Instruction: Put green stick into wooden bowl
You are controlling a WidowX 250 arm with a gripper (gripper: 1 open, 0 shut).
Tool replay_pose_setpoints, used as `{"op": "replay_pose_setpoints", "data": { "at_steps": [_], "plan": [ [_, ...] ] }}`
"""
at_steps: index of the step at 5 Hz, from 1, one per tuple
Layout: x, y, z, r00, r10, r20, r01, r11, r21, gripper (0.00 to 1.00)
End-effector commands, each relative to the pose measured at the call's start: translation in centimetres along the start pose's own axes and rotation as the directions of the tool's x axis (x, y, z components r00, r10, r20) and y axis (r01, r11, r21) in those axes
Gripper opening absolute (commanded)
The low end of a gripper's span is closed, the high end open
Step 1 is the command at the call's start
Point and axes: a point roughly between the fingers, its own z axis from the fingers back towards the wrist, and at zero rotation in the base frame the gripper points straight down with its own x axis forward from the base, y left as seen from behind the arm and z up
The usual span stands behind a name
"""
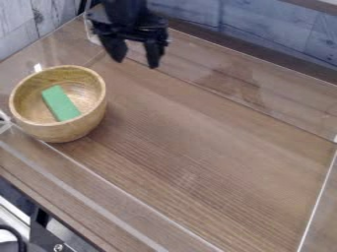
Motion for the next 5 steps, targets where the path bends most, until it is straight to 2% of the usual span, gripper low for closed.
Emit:
{"op": "replay_pose_setpoints", "data": {
  "at_steps": [1, 3, 5],
  "plan": [
    [3.6, -0.8, 0.4, 0.997, -0.03, 0.066, 0.027, 0.999, 0.039, 1.0],
    [4.8, 1.0, -0.7, 0.992, -0.108, 0.061, 0.105, 0.993, 0.048, 1.0],
    [3.2, 1.3, -0.9, 0.979, -0.196, 0.05, 0.195, 0.981, 0.023, 1.0]
  ]
}}
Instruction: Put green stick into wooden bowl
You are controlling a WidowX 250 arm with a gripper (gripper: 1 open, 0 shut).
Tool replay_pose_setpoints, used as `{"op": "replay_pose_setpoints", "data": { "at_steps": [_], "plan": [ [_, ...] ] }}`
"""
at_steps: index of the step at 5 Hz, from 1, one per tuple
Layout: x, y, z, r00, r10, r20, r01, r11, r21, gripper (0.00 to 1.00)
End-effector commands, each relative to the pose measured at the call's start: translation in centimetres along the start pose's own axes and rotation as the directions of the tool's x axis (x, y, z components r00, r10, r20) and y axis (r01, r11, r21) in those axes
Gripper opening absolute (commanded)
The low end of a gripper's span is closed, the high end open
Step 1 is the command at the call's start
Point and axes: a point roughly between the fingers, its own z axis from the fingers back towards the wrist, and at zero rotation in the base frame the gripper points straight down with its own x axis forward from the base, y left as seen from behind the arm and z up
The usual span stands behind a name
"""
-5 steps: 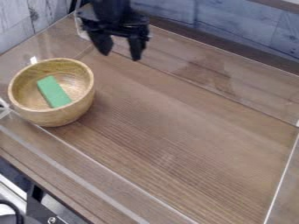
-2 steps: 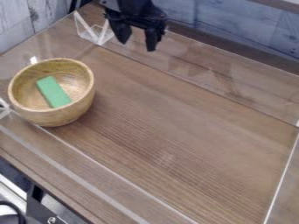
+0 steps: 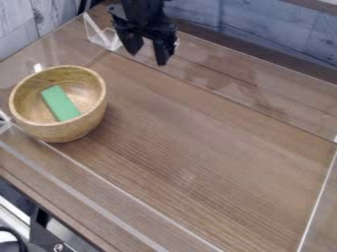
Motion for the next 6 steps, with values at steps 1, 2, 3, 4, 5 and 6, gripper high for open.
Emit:
{"op": "replay_pose_setpoints", "data": {
  "at_steps": [1, 2, 3, 4, 5, 6],
  "plan": [
    [1.1, 0.2, 1.9, 0.997, 0.056, 0.059, -0.059, 0.997, 0.045, 1.0],
    [1.3, -0.2, 2.2, 0.992, 0.106, 0.062, -0.11, 0.992, 0.064, 1.0],
    [2.4, -0.3, 2.7, 0.991, 0.118, 0.067, -0.123, 0.99, 0.071, 1.0],
    [3.1, -0.2, 2.9, 0.989, 0.129, 0.069, -0.134, 0.988, 0.075, 1.0],
    [3.8, 0.1, 2.7, 0.987, 0.146, 0.067, -0.151, 0.985, 0.08, 1.0],
    [3.1, 1.4, 2.6, 0.981, 0.187, 0.052, -0.191, 0.977, 0.093, 1.0]
  ]
}}
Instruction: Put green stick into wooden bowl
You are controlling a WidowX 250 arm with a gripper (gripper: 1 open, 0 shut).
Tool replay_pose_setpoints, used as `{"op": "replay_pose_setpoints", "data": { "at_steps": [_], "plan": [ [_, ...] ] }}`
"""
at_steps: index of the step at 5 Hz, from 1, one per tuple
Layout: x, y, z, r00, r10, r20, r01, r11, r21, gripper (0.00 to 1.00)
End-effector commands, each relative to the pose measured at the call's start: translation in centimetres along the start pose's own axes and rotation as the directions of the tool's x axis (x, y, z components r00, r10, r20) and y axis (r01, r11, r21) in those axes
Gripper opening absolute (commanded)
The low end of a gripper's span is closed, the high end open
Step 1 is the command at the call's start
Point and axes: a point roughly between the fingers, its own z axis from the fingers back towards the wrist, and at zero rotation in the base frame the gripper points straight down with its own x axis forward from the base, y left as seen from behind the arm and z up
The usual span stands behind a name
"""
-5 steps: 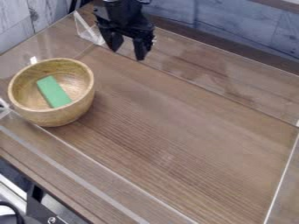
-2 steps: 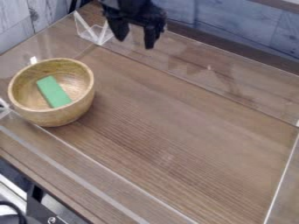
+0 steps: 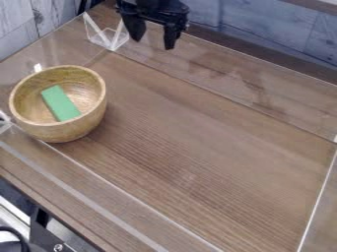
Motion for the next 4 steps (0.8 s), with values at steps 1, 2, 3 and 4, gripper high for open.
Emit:
{"op": "replay_pose_setpoints", "data": {
  "at_steps": [1, 2, 3, 4],
  "plan": [
    [1.0, 1.6, 1.4, 0.998, 0.037, 0.045, -0.038, 0.999, 0.019, 1.0],
    [-0.1, 1.3, 0.3, 0.999, 0.016, 0.038, -0.017, 1.0, 0.014, 1.0],
    [0.3, 0.0, -0.3, 1.0, 0.013, 0.013, -0.013, 1.0, 0.028, 1.0],
    [0.6, -2.1, -0.4, 0.998, -0.06, 0.004, 0.06, 0.998, 0.02, 1.0]
  ]
}}
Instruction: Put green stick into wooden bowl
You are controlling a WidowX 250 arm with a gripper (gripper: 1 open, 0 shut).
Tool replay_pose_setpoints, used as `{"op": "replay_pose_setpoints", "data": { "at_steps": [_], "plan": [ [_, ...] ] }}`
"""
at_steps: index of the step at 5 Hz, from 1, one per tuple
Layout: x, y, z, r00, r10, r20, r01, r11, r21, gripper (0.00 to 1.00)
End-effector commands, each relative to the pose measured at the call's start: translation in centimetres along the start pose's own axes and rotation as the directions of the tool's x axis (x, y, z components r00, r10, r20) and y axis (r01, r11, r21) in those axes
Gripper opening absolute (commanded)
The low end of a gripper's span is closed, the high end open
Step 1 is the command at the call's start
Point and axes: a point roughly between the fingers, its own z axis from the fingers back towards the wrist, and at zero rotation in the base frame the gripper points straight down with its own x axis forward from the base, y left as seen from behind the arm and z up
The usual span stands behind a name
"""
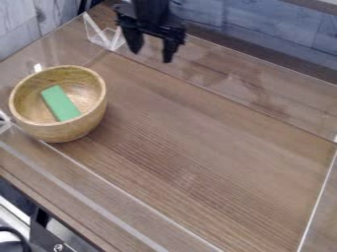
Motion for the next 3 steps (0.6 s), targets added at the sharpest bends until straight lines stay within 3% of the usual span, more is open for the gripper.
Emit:
{"op": "replay_pose_setpoints", "data": {
  "at_steps": [1, 3],
  "plan": [
    [1.7, -0.34, 1.89, 0.998, -0.042, 0.055, 0.042, 0.999, -0.006, 1.0],
    [1.43, -0.23, 1.19, 0.992, -0.113, 0.058, 0.114, 0.993, -0.011, 1.0]
  ]
}}
